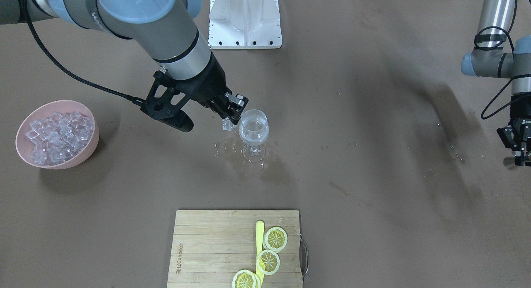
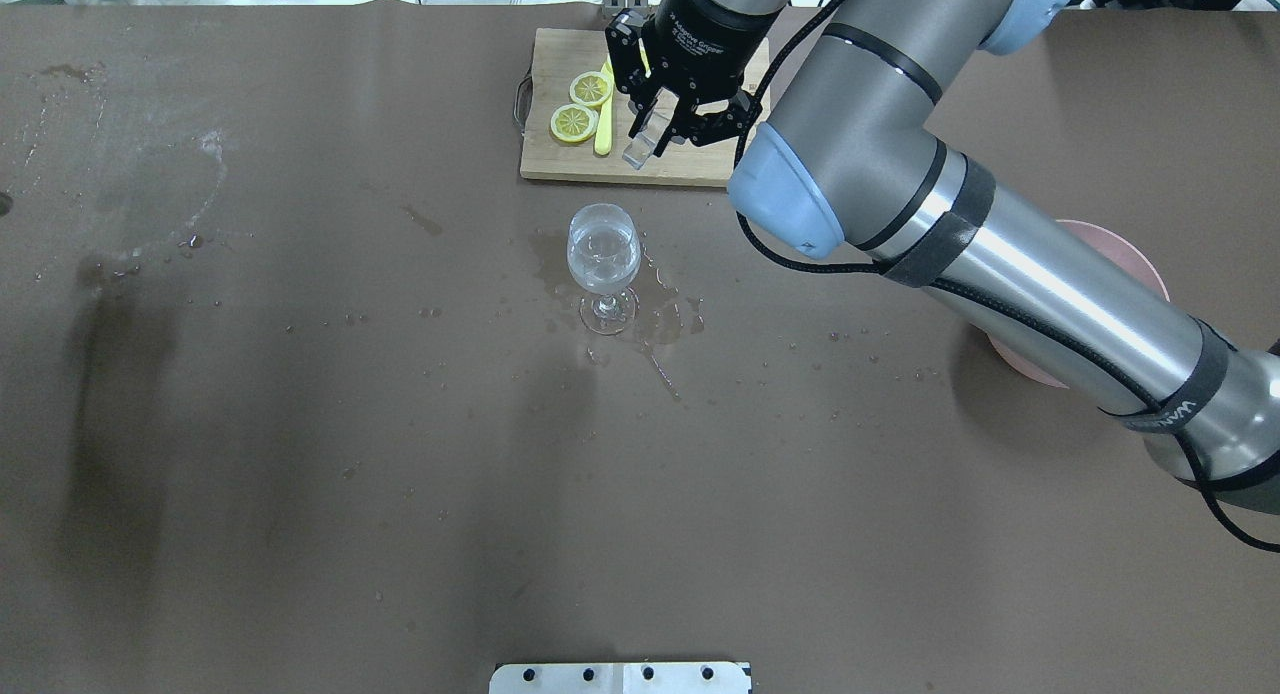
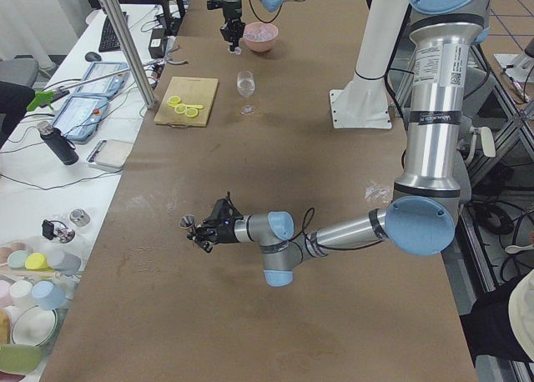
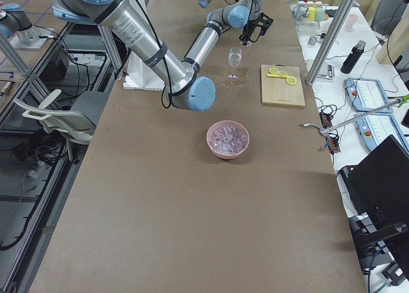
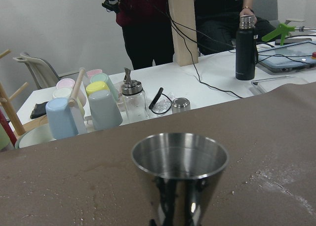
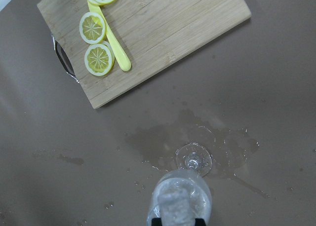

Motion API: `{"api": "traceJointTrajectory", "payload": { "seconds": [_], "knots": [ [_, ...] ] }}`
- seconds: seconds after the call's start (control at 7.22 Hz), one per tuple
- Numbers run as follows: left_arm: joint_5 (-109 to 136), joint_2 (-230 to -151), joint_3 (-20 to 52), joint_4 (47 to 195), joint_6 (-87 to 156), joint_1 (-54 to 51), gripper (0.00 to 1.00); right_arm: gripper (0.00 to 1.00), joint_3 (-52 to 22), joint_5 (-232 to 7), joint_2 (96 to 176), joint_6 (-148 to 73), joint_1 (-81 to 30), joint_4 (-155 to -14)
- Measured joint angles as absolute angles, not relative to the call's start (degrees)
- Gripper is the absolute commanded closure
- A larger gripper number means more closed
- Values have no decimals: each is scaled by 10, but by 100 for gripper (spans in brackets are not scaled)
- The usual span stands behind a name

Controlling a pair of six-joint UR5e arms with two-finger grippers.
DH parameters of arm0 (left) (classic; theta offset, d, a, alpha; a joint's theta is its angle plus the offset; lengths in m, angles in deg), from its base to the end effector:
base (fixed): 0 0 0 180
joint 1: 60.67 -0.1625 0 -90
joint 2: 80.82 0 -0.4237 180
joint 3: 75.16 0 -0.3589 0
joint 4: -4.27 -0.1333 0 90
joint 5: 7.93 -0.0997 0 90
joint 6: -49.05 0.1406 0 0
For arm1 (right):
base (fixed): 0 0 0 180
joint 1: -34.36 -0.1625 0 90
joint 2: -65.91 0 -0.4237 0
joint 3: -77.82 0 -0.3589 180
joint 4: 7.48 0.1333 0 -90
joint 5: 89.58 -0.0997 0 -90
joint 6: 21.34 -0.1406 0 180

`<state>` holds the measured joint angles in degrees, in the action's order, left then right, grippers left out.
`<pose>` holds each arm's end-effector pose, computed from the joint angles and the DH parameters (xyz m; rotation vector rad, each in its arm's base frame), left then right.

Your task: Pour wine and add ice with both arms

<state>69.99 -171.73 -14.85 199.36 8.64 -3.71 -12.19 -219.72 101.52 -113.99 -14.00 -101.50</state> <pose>0.1245 -0.4898 0.6946 1.1727 0.6515 -0.2491 -0.4331 -0.5513 0.1091 -0.2777 -1.0375 0.4968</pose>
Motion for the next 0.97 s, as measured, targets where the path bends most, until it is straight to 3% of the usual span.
{"api": "traceJointTrajectory", "payload": {
  "seconds": [0.97],
  "knots": [
    [661, -1707, -192, 2013, 31, -119, 100, 100, -88, -2193, 1000, -1162, -89, -984]
  ]
}}
